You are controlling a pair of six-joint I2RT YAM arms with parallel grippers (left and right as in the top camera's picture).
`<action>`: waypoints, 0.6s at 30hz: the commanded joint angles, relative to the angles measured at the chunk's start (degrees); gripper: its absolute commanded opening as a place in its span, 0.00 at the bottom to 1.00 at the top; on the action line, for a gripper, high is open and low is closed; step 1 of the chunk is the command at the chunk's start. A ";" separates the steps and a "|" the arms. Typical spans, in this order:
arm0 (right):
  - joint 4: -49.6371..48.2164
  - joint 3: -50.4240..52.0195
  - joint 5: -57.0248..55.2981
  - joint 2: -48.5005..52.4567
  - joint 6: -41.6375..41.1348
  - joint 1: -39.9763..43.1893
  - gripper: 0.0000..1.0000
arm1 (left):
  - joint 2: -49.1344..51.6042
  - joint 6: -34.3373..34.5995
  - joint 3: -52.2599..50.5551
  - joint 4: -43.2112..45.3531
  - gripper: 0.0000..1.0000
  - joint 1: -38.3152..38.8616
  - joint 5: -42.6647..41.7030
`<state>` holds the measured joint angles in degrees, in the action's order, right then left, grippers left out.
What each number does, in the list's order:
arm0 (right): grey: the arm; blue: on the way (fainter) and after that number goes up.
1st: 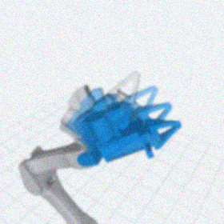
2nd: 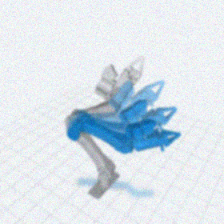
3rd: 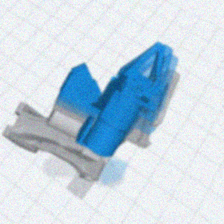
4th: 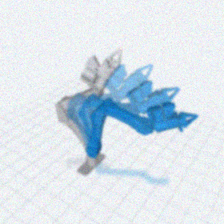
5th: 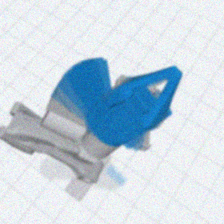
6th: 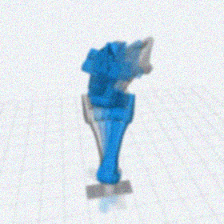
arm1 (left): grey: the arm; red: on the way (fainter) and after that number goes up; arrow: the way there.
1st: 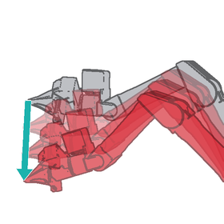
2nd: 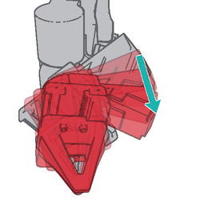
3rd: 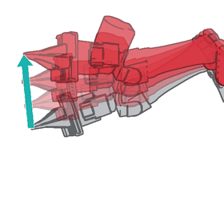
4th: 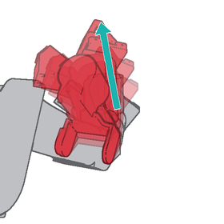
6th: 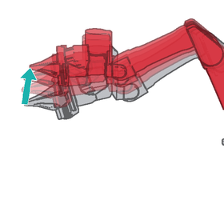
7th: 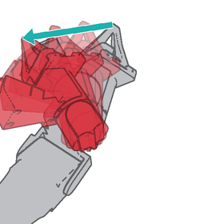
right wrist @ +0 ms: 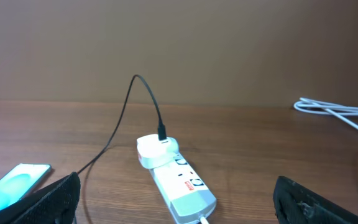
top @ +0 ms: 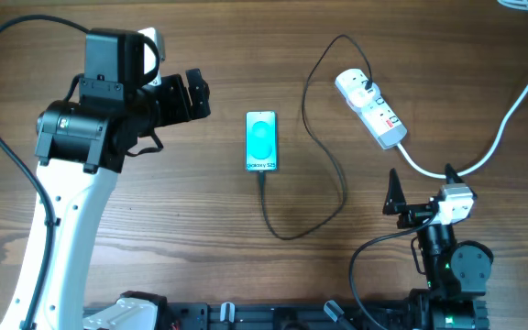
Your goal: Plug charger to phone and switch on socket
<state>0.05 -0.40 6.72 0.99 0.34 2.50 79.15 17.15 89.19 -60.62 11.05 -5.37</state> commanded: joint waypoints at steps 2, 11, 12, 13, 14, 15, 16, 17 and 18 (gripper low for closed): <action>0.11 0.09 -1.77 -0.81 0.98 -0.31 1.00 | -0.72 0.70 -0.13 0.11 1.00 0.09 0.74; 0.13 0.09 -1.99 -0.81 1.03 -0.31 1.00 | -0.72 0.70 -0.13 0.11 1.00 0.09 0.74; 0.07 0.09 -1.99 -0.81 1.05 -0.31 1.00 | -0.72 0.70 -0.13 0.11 1.00 0.09 0.74; 0.02 0.09 -1.75 -0.81 1.07 -0.31 1.00 | -0.72 0.70 -0.13 0.11 1.00 0.09 0.74; -0.04 0.09 -1.51 -0.81 1.03 -0.31 1.00 | -0.72 0.70 -0.13 0.11 1.00 0.09 0.74; -0.20 0.09 -1.46 -0.81 1.05 -0.31 1.00 | -0.72 0.70 -0.13 0.11 1.00 0.09 0.74; -0.20 0.09 -1.57 -0.81 1.03 -0.31 1.00 | -0.72 0.70 -0.13 0.11 1.00 0.09 0.74; -0.20 0.09 -1.57 -0.81 1.01 -0.31 1.00 | -0.72 0.70 -0.13 0.11 1.00 0.09 0.74; -0.20 0.09 -1.57 -0.81 1.05 -0.31 1.00 | -0.72 0.70 -0.13 0.11 1.00 0.09 0.74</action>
<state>0.14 -0.40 5.72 0.99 0.56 2.48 79.15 17.15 89.21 -60.62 11.05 -5.37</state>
